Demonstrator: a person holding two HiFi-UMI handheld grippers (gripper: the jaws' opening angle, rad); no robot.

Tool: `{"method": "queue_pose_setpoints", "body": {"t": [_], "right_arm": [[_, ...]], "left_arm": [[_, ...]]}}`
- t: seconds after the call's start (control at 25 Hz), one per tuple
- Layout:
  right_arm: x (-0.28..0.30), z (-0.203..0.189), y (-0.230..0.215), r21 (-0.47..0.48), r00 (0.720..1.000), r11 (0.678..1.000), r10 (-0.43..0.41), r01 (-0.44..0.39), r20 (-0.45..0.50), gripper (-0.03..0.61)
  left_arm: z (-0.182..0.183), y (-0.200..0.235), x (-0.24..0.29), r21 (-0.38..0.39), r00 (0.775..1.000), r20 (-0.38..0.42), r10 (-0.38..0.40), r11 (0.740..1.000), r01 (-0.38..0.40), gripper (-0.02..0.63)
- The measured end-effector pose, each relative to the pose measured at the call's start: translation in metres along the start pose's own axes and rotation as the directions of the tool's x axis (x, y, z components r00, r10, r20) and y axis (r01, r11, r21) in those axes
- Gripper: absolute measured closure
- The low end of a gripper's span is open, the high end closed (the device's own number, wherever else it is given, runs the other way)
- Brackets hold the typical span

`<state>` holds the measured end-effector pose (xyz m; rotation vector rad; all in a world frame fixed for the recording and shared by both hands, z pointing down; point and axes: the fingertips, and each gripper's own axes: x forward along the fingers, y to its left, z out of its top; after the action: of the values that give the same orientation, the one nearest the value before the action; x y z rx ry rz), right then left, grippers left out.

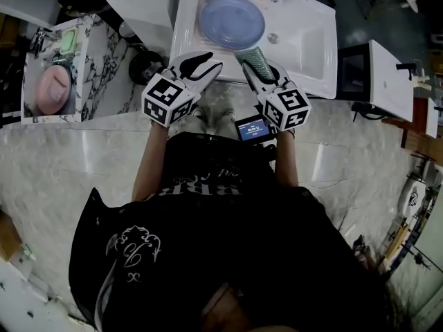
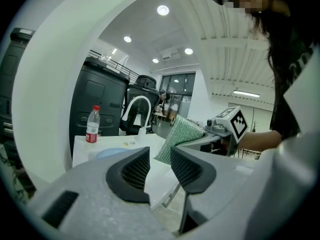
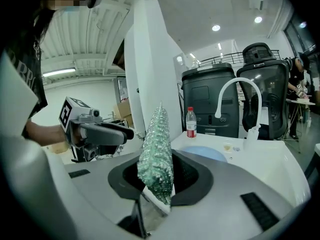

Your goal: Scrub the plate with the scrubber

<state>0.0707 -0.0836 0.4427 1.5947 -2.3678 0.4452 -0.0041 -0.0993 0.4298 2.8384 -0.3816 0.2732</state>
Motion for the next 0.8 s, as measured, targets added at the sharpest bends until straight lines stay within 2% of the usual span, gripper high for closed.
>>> {"method": "queue_pose_setpoints", "body": {"t": [0.36,0.56,0.8], "right_arm": [[-0.049,-0.014,0.0,-0.022,1.0,0.999,0.03,-0.029,0.001,0.486],[-0.102,-0.028,-0.003,-0.038,0.997,0.997,0.074,-0.073,0.016,0.486],[-0.164,-0.061,0.007,-0.065,0.989,0.987,0.145,-0.144,0.002,0.486]], "left_arm": [[0.004,-0.047,0.008,0.029,0.999,0.022,0.038,0.999,-0.038,0.505],[0.001,-0.103,0.023,0.041,0.996,0.035,0.084,0.995,-0.086,0.512],[-0.022,-0.177,0.029,0.029,0.988,0.037,0.152,0.988,-0.153,0.525]]}}
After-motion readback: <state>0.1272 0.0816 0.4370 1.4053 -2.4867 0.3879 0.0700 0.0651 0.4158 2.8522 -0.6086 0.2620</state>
